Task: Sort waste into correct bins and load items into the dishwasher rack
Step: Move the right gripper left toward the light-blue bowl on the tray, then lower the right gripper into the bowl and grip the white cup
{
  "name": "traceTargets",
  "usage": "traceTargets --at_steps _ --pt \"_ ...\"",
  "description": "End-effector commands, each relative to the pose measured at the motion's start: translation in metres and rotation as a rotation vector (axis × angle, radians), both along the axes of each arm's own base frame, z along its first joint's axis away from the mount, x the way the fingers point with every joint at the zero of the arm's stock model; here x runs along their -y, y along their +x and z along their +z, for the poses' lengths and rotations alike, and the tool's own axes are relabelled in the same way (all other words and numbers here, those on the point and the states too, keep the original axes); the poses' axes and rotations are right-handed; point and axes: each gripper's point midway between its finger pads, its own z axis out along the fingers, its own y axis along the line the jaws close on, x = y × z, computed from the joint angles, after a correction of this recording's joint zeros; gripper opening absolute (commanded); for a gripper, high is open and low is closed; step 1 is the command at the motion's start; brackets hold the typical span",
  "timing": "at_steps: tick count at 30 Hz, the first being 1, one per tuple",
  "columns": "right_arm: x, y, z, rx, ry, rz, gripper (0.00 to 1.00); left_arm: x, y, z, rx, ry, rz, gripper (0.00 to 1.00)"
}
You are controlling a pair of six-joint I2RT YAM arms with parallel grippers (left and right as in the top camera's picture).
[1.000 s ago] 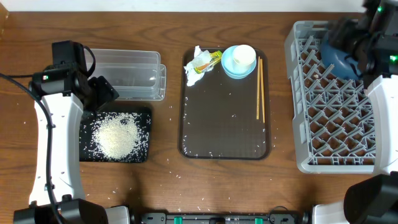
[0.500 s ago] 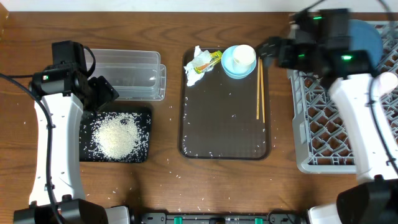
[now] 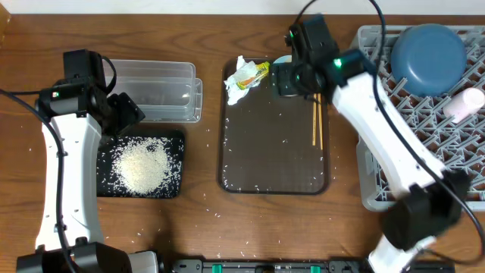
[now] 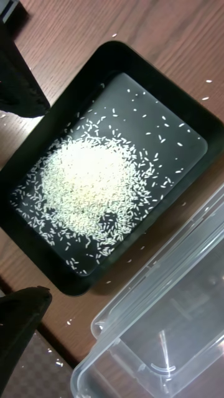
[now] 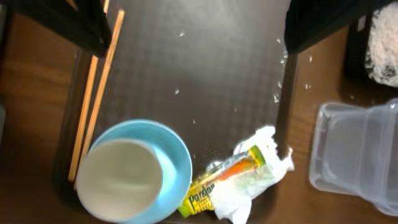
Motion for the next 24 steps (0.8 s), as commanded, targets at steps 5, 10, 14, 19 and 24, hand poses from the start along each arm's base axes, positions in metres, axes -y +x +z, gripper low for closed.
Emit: traceTargets --at_steps 5,10,14,19,24 --pt "-0.011 0.045 -0.012 -0.035 -0.032 0.047 0.91 0.000 -0.002 0.003 0.012 0.002 0.006 0.90" --pt "-0.006 0.074 -0.012 0.053 -0.067 -0.033 0.87 0.000 -0.002 0.003 0.012 0.002 0.006 0.90" --pt "0.001 0.095 -0.005 0.144 -0.092 -0.096 0.82 0.000 -0.002 0.003 0.012 0.002 0.006 0.90" --pt "-0.005 0.101 -0.005 0.165 -0.059 -0.115 0.66 0.000 -0.002 0.003 0.012 0.002 0.006 0.90" --pt "-0.007 0.105 -0.036 0.119 -0.087 -0.114 0.68 0.000 -0.002 0.003 0.012 0.002 0.006 0.90"
